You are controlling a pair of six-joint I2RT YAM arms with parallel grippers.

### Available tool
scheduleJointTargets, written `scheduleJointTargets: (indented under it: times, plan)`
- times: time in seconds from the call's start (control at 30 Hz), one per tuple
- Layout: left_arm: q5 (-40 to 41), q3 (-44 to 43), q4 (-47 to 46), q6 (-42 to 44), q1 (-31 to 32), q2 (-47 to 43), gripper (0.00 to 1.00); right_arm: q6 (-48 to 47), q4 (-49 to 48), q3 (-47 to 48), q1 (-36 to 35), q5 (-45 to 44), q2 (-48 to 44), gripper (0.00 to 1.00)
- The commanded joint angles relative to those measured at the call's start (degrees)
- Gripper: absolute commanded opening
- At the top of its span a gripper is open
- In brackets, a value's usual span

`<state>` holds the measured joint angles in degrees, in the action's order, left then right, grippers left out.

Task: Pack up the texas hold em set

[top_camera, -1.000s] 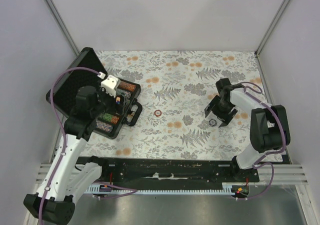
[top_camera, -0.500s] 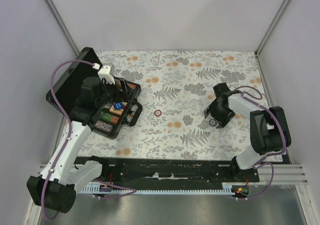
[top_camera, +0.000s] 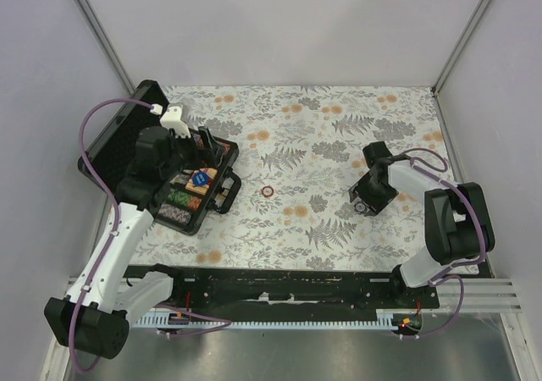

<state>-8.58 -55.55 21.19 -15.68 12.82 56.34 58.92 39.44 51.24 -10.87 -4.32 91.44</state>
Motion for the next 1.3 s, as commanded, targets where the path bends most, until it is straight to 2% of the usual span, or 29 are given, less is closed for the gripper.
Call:
scheduleJointTargets:
  times: [0.0,0.23,0.4,0.7,0.8,0.93,1.1,1.27]
  plan:
    - [1.6,-1.1,0.1,-1.9,-0.3,-1.3,0.93,1.1,-4.6,-1.4,0.6,-1.5,2.5,0.64]
    - [1.1,-1.2,0.4,-2.6,-0.3,-1.5,0.92,-0.7,-4.0,0.5,0.9,-0.2,5.3,0.48]
    - [-2.0,-0.7,-0.6,-3.9,-0.3,-1.0,0.91,-2.3,-3.3,1.8,0.9,0.4,4.5,0.37]
    - [-12.9,4.6,-7.2,-10.9,0.4,3.1,0.87,-4.2,2.9,8.0,0.9,4.0,0.8,0.32]
    - [-13.0,7.0,-10.2,-12.8,3.2,4.6,0.87,-4.2,5.0,10.2,0.7,6.6,0.1,0.32]
    - [-11.2,9.0,-15.3,-15.0,9.9,7.4,0.88,-3.3,6.5,12.3,0.0,9.1,-0.8,0.32]
    - [-8.6,9.2,-25.0,-19.9,20.1,14.7,0.90,0.1,7.0,14.8,-1.9,12.8,-1.5,0.31]
    - [-8.2,7.0,-32.8,-24.6,25.7,23.3,0.91,4.1,8.5,18.7,-5.4,15.3,-1.9,0.29]
